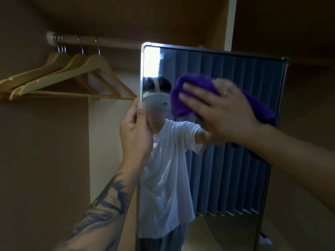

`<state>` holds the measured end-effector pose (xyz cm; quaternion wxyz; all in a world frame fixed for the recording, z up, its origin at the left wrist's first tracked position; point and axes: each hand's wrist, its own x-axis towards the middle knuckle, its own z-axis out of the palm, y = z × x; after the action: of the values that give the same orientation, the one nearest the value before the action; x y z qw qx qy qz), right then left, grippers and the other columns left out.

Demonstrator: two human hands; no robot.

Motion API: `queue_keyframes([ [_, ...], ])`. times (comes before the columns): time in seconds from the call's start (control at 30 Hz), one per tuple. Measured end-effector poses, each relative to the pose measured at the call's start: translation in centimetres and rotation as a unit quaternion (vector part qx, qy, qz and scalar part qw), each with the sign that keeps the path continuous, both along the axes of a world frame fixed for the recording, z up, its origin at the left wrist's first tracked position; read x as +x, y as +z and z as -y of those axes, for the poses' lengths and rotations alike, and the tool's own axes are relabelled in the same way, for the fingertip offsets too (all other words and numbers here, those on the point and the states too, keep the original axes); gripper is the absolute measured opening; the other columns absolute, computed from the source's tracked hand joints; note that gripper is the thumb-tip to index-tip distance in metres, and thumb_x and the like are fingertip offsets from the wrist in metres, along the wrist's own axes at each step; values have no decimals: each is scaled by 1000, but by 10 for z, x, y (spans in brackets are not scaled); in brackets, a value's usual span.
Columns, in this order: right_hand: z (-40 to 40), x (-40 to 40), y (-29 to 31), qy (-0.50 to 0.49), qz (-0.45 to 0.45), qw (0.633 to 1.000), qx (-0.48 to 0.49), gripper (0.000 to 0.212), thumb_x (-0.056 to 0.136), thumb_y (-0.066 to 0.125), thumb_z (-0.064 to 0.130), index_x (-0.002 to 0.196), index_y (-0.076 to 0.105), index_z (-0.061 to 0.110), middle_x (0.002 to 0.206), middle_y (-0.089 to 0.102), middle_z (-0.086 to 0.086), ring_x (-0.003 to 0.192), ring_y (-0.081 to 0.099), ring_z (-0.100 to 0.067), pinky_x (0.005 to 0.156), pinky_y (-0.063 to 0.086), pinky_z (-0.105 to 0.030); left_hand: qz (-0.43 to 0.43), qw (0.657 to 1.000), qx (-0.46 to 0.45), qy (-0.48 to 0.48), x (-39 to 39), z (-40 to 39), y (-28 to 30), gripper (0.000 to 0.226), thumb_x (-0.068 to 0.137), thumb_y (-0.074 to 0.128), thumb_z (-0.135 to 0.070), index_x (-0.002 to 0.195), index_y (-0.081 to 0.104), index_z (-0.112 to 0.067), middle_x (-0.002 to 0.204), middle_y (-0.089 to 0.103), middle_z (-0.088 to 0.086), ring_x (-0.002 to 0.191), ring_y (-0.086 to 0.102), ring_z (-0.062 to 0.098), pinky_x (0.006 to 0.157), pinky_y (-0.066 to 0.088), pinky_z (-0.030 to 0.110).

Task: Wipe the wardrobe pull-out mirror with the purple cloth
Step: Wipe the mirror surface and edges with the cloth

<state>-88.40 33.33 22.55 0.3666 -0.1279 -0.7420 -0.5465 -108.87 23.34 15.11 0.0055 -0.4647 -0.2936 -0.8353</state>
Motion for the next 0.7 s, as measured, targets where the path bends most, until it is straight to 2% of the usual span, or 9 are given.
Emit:
queue_keyframes([
  [0.07, 9, -12, 18, 5, -113, 993, -40, 70, 98, 64, 37, 159, 33, 24, 165, 36, -9, 141, 41, -44, 115, 28, -57, -4, 1000, -1, -6, -1, -1, 0, 33, 113, 47, -29, 116, 67, -4, 88, 47, 17, 67, 53, -10, 64, 43, 9],
  [0.13, 18, -30, 11, 25, -129, 990, -45, 64, 100, 60, 35, 158, 36, 20, 163, 39, -13, 141, 42, -44, 117, 28, -57, 4, 1000, 4, -14, -4, -4, -2, 33, 112, 48, -30, 113, 63, -1, 90, 43, 15, 64, 51, -10, 63, 43, 8],
  [0.23, 23, -43, -19, 36, 43, 998, 18, 58, 101, 42, 25, 158, 39, 18, 165, 38, -11, 146, 40, -41, 121, 20, -56, 28, 997, 16, -74, -8, -6, -4, 45, 109, 50, -31, 129, 57, 9, 82, 58, 2, 85, 64, 1, 76, 52, 16],
  [0.33, 31, -39, -16, 39, 135, 990, 19, 61, 98, 31, 29, 159, 38, 23, 165, 38, -5, 148, 35, -39, 123, 20, -53, 33, 995, 8, -99, -10, -4, -4, 37, 105, 50, -31, 125, 67, -5, 102, 73, 0, 94, 68, 10, 79, 56, 23],
  [0.4, 32, -40, 7, 18, 94, 995, 18, 63, 99, 47, 32, 160, 33, 25, 166, 36, -4, 146, 37, -40, 118, 28, -54, 35, 995, 17, -91, -8, -3, -4, 26, 106, 49, -27, 111, 74, -23, 88, 71, -11, 75, 65, 0, 65, 52, 14],
  [0.47, 37, -44, 33, 20, -14, 1000, -3, 69, 97, 63, 36, 159, 35, 24, 164, 39, -8, 140, 43, -43, 110, 38, -55, 40, 996, 22, -79, -4, -1, -3, 29, 105, 50, -26, 103, 78, -31, 81, 68, -19, 70, 61, -6, 61, 48, 9],
  [0.57, 50, -61, 40, 17, -107, 994, -33, 70, 96, 66, 40, 158, 38, 22, 162, 41, -9, 135, 46, -46, 104, 42, -55, 56, 995, 9, -83, -5, 1, -4, 29, 104, 51, -32, 112, 79, -34, 84, 69, -18, 70, 61, -5, 61, 48, 11],
  [0.63, 51, -69, 24, 16, -51, 999, -7, 70, 97, 62, 36, 159, 36, 21, 165, 37, -10, 134, 47, -45, 103, 41, -54, 45, 994, 10, -99, -6, 2, -7, 31, 106, 50, -29, 125, 74, -20, 83, 67, -9, 70, 62, -3, 60, 48, 10],
  [0.7, 49, -64, 17, 17, 78, 996, 38, 67, 98, 54, 31, 161, 32, 20, 167, 34, -9, 136, 45, -42, 105, 37, -51, 41, 992, 18, -115, -5, 4, -9, 30, 106, 50, -25, 125, 73, -18, 80, 59, 6, 74, 65, -3, 62, 50, 10],
])
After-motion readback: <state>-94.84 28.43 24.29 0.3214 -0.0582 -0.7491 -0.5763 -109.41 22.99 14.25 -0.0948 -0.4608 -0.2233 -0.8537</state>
